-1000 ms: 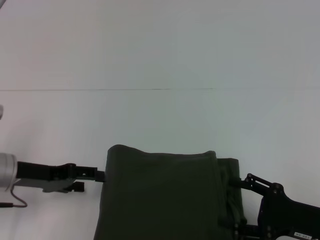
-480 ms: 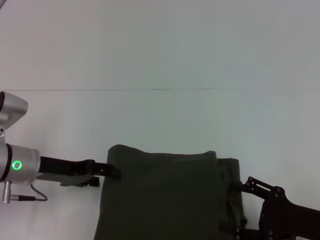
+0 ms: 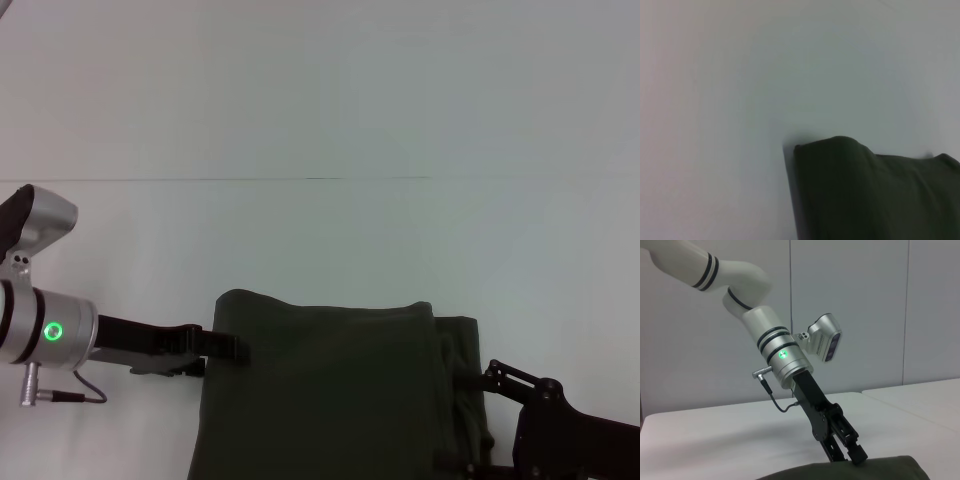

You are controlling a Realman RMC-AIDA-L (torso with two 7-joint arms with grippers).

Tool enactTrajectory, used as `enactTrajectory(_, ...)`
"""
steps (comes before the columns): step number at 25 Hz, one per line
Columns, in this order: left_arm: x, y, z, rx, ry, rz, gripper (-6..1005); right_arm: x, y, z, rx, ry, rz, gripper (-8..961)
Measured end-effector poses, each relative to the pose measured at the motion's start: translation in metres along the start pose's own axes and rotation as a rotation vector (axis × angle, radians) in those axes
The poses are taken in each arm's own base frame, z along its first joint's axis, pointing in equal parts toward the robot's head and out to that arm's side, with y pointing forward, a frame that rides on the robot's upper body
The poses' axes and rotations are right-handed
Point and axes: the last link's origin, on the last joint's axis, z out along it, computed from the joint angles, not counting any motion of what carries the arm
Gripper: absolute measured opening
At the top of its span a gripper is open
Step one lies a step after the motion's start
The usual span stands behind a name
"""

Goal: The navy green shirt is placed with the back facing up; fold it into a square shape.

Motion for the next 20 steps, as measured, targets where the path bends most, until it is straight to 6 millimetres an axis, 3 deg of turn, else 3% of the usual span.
enactTrajectory(20, 0.001, 0.015, 0.012, -0.03, -0.022, 0.026, 821, 0.001, -0.002, 0.001, 0.007, 0.008, -0.003, 917)
